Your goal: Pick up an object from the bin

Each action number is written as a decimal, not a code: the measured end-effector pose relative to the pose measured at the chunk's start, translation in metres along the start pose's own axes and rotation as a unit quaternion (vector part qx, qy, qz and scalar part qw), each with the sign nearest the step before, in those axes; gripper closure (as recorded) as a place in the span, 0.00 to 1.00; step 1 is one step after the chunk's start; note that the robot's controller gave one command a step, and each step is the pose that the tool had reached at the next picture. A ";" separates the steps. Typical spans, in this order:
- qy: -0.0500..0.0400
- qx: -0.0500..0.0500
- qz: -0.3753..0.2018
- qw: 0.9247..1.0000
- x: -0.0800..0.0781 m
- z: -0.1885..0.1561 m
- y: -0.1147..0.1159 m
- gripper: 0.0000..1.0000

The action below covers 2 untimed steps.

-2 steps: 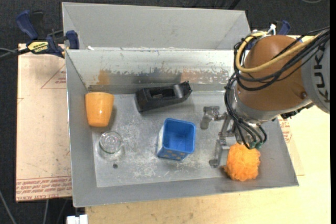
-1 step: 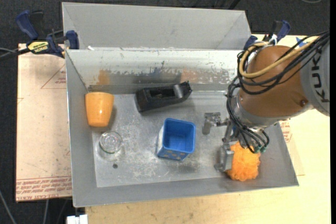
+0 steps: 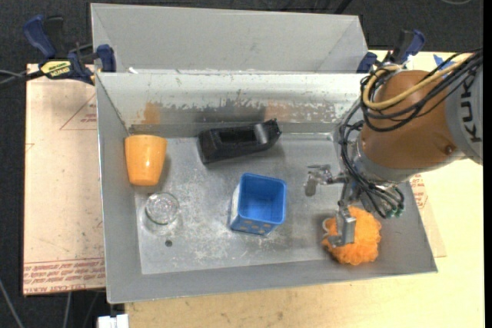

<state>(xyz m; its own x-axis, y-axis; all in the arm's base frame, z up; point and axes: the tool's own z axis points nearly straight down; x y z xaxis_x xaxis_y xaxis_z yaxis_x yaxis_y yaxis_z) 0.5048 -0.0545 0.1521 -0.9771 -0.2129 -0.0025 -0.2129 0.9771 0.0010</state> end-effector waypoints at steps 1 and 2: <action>0.001 0.000 -0.011 1.000 0.012 0.014 -0.016 0.00; 0.000 -0.001 -0.083 0.997 0.020 0.008 -0.032 0.00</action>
Offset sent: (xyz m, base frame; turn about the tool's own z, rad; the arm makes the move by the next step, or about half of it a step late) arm -0.0150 -0.0511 -0.0025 -0.2437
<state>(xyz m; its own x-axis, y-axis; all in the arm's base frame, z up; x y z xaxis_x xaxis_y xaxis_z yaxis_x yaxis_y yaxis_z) 0.4921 -0.0901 0.1440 -0.9284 -0.3715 -0.0031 -0.3715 0.9284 0.0019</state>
